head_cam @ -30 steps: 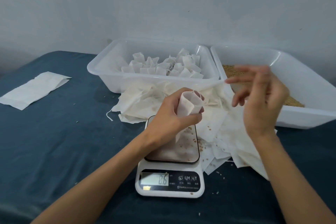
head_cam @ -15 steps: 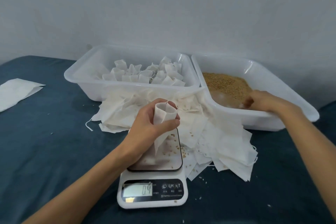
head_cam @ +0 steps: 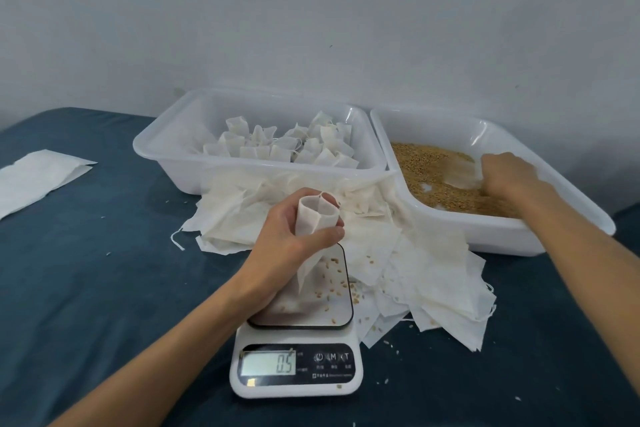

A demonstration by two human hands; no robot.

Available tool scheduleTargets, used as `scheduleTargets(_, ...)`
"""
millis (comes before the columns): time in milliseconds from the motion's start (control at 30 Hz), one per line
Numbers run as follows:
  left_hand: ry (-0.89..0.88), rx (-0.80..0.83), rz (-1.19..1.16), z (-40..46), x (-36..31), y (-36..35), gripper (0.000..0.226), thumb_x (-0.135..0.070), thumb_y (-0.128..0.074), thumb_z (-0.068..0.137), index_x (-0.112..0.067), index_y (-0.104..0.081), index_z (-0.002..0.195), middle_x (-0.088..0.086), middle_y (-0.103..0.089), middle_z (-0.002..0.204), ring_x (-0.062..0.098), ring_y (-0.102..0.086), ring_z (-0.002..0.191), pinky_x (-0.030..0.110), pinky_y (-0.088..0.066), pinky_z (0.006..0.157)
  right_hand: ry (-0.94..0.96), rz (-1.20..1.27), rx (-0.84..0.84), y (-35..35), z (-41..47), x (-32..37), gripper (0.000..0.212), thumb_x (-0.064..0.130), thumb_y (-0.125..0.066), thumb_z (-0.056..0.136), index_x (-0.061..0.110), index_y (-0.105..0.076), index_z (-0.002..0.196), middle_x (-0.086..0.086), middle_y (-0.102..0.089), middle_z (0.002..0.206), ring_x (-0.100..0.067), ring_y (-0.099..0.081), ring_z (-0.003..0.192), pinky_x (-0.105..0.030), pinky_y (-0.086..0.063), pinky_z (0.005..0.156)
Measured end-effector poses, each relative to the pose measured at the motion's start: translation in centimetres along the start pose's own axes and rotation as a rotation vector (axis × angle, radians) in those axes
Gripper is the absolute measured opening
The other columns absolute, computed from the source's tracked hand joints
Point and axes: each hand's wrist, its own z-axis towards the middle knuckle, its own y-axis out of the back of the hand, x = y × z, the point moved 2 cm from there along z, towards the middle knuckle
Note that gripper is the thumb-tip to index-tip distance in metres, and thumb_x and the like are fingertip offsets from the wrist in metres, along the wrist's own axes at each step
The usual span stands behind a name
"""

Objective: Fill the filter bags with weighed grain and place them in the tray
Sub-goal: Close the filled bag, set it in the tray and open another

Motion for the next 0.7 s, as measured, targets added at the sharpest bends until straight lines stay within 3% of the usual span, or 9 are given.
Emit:
scheduleTargets(100,0.003,0.002,-0.009,0.0,0.0,0.1,0.022,-0.006,-0.078,0.087,-0.013,-0.065,0.104,0.006,-0.072,0.092,0.013,-0.067,0.084,0.022,-0.053,0.071,0.187,0.057,0.066,-0.5,0.0,1.0,0.03,0.013,-0.076,0.085,0.02,-0.047,0.089,-0.006,-0.06,0.095,-0.024,-0.055,0.084,-0.036,-0.046,0.068)
scheduleTargets(267,0.011,-0.001,-0.021,-0.1,0.1,0.2,0.024,-0.011,-0.079,0.084,-0.016,-0.066,0.104,0.006,-0.072,0.093,0.013,-0.067,0.085,0.023,-0.054,0.072,0.322,0.116,0.069,-0.8,-0.3,0.9,0.029,0.007,-0.079,0.081,0.019,-0.053,0.084,-0.001,-0.06,0.086,-0.021,-0.056,0.081,-0.034,-0.044,0.067)
scheduleTargets(533,-0.001,-0.002,-0.026,0.3,0.3,0.4,0.027,-0.013,-0.078,0.082,-0.006,-0.064,0.104,0.001,-0.071,0.092,0.014,-0.065,0.085,0.021,-0.052,0.073,0.235,0.495,0.164,-2.1,-0.9,-1.4,0.02,0.008,-0.079,0.086,0.011,-0.071,0.105,-0.006,-0.07,0.109,-0.024,-0.064,0.106,-0.039,-0.049,0.098)
scheduleTargets(600,-0.006,-0.004,-0.019,0.3,0.4,0.6,0.027,-0.014,-0.078,0.082,-0.008,-0.065,0.104,0.002,-0.071,0.092,0.016,-0.065,0.086,0.021,-0.052,0.074,0.221,0.529,0.143,-2.2,-1.0,-1.8,0.019,0.009,-0.079,0.086,0.012,-0.072,0.104,-0.005,-0.07,0.11,-0.025,-0.063,0.108,-0.041,-0.048,0.1)
scheduleTargets(700,-0.006,-0.004,-0.017,0.3,0.5,0.7,0.027,-0.016,-0.079,0.082,-0.012,-0.066,0.105,0.005,-0.071,0.092,0.017,-0.066,0.088,0.022,-0.053,0.076,0.216,0.58,0.105,-2.1,-1.3,-2.2,0.017,0.009,-0.079,0.086,0.015,-0.073,0.1,0.0,-0.072,0.105,-0.022,-0.065,0.106,-0.033,-0.046,0.094)
